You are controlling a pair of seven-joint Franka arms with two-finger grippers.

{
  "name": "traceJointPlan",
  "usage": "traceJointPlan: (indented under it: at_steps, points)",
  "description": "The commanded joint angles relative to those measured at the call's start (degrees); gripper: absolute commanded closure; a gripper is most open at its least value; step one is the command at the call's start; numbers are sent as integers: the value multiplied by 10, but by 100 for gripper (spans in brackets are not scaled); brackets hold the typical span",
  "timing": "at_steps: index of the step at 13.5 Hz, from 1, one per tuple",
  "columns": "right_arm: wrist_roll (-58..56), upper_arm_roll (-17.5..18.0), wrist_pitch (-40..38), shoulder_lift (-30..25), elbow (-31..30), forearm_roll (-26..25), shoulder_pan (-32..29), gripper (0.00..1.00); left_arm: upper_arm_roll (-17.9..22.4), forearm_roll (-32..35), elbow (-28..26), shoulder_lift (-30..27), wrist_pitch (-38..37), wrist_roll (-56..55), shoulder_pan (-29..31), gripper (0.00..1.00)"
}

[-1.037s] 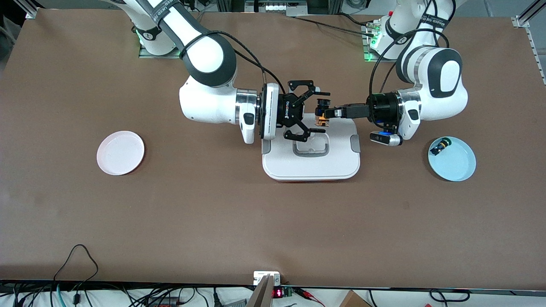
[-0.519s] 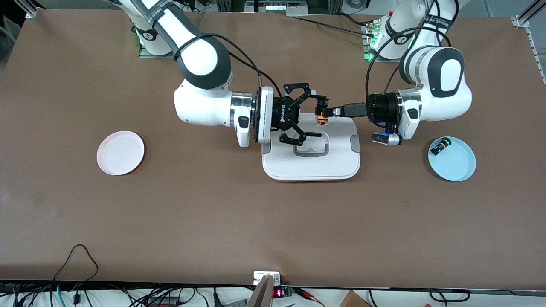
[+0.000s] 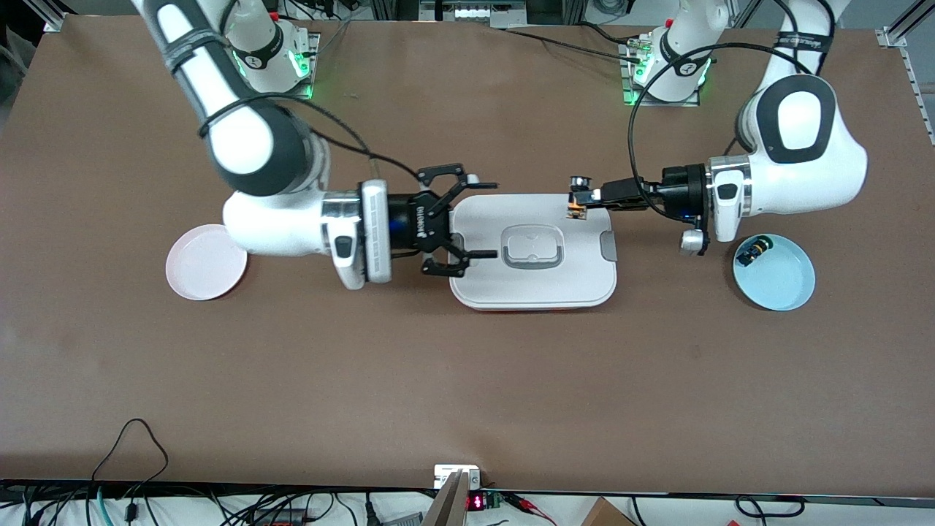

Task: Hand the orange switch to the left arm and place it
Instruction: 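Carry the switch to the blue dish while the right gripper withdraws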

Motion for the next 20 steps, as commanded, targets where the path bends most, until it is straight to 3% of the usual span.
traceJointPlan:
  at_steps: [1, 6, 11, 13, 14, 17, 20]
  points:
    - [4, 5, -98, -1, 3, -37, -65, 0, -1, 107, 30, 12, -9, 7, 4, 75]
    - [5, 5, -332, 4, 3, -101, -209, 0, -1, 344, 66, 21, -8, 65, 3, 76]
    - [12, 2, -470, -3, 8, -200, -305, 0, -1, 556, 65, 24, -11, 125, 8, 76]
    - [57, -13, -483, -24, 54, -260, -309, 0, -1, 628, 66, 33, -10, 164, 17, 76]
    - [96, -31, -482, -51, 55, -277, -303, 0, -1, 667, 66, 45, -8, 186, 20, 76]
    - [198, -36, -467, -130, 54, -358, -297, 0, -1, 767, 66, 69, 20, 300, 37, 77]
    - [263, -100, -433, -211, 51, -487, -223, 0, -1, 840, 66, 96, 48, 418, 61, 77]
